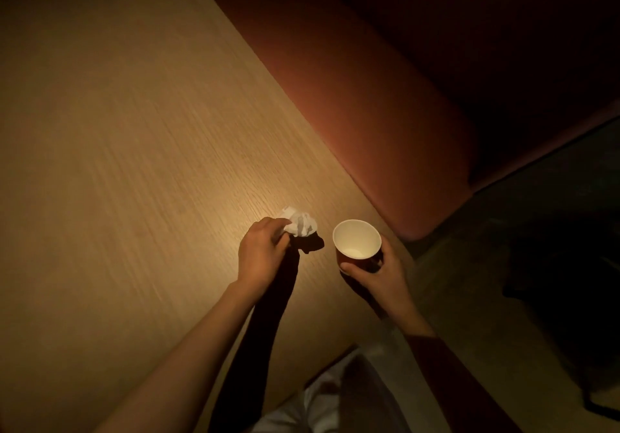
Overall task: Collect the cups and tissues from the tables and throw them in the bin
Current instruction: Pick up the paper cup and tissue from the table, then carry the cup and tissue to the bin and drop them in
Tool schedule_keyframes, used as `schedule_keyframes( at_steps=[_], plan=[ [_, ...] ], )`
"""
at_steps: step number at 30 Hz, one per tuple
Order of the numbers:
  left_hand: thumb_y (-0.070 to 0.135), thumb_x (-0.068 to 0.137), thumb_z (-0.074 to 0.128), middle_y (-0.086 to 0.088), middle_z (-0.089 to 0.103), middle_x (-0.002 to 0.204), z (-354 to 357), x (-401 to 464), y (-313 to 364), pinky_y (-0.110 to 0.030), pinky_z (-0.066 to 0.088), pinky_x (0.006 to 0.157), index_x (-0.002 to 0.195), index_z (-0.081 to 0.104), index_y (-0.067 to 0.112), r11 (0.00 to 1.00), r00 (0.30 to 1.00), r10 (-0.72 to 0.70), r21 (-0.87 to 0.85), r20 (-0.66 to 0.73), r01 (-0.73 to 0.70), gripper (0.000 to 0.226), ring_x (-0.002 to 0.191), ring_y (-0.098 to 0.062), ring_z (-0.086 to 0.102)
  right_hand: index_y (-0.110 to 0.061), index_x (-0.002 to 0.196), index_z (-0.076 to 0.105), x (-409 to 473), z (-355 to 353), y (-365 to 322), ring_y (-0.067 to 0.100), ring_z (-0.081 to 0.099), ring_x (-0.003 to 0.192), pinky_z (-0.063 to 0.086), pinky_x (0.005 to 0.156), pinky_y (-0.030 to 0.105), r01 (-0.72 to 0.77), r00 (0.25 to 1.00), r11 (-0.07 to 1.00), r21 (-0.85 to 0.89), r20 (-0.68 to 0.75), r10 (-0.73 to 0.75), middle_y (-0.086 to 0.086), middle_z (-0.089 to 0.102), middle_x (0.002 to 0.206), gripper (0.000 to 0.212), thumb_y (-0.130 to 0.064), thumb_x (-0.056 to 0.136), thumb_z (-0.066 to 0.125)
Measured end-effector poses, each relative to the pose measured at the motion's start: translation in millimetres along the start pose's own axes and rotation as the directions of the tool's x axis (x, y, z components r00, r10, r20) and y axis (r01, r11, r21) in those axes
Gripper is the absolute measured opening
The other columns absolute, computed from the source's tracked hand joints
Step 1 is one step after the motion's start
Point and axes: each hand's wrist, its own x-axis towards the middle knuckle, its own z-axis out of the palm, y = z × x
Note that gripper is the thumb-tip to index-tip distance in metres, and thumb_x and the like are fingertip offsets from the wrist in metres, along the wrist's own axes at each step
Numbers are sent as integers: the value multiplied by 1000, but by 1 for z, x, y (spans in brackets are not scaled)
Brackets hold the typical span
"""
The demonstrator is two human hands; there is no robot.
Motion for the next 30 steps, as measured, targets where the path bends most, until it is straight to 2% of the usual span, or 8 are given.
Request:
schedule_keyframes(
  at_steps=[4, 7, 9, 12, 15, 18, 25, 30],
  plan=[
    [9, 83, 64, -2, 67, 96, -30, -36, -8, -37, 52, 79, 103, 69, 13, 982, 988, 150, -109, -43, -154, 21, 91, -21, 62, -35, 124, 42, -52, 19, 4, 10, 46, 116, 45, 95, 29, 35, 999, 999, 31, -38, -34, -25, 48, 113, 70, -21, 69, 83],
    [5, 81, 66, -2, 67, 93, -51, -65, -7, -40, 53, 74, 100, 70, 13, 946, 963, 259, -179, -73, -269, 21, 86, -19, 63, -34, 131, 41, -93, 28, 9, 12, 46, 122, 43, 101, 36, 47, 992, 997, 61, -122, -39, -17, 49, 123, 76, -26, 68, 84],
    [2, 79, 67, 0, 67, 92, -64, -84, -1, -40, 54, 73, 98, 71, 14, 916, 951, 299, -257, -75, -308, 22, 85, -15, 63, -33, 130, 42, -122, 31, 11, 10, 47, 120, 43, 99, 31, 57, 978, 995, 81, -207, -39, -17, 50, 121, 76, -24, 68, 84],
    [1, 79, 69, 2, 67, 92, -72, -112, 18, -39, 55, 71, 95, 71, 14, 866, 933, 358, -361, -40, -347, 21, 86, -11, 63, -31, 129, 43, -170, 26, 14, -1, 50, 107, 41, 86, 11, 82, 942, 990, 112, -334, -40, -26, 51, 113, 76, -19, 67, 84],
    [2, 79, 69, 2, 67, 95, -72, -135, 47, -35, 57, 70, 96, 71, 14, 810, 897, 442, -432, 5, -397, 22, 88, -10, 64, -23, 133, 45, -212, 11, 25, 6, 52, 111, 46, 89, 19, 91, 893, 988, 128, -450, -24, -14, 55, 120, 78, -19, 66, 85],
    [3, 78, 70, 1, 67, 99, -69, -160, 87, -28, 56, 71, 101, 71, 14, 757, 838, 544, -456, 41, -468, 25, 90, -8, 64, -24, 130, 46, -252, -9, 39, 13, 54, 112, 48, 91, 28, 95, 837, 984, 150, -548, 3, -7, 56, 120, 77, -17, 64, 85],
    [11, 77, 74, 4, 66, 106, -35, -246, 182, -12, 51, 79, 106, 69, 15, 637, 673, 725, -514, 144, -575, 29, 95, -2, 60, -31, 123, 46, -351, -68, 85, 5, 58, 105, 48, 79, 16, 157, 693, 968, 194, -720, 32, -16, 57, 113, 70, -16, 65, 84],
    [10, 76, 76, 1, 69, 99, 22, -335, 237, -10, 51, 71, 103, 69, 9, 562, 546, 808, -574, 223, -596, 28, 85, -2, 64, -38, 118, 45, -438, -114, 138, -5, 58, 102, 49, 77, 9, 183, 552, 956, 229, -829, 93, -20, 57, 111, 68, -13, 68, 83]
  ],
)
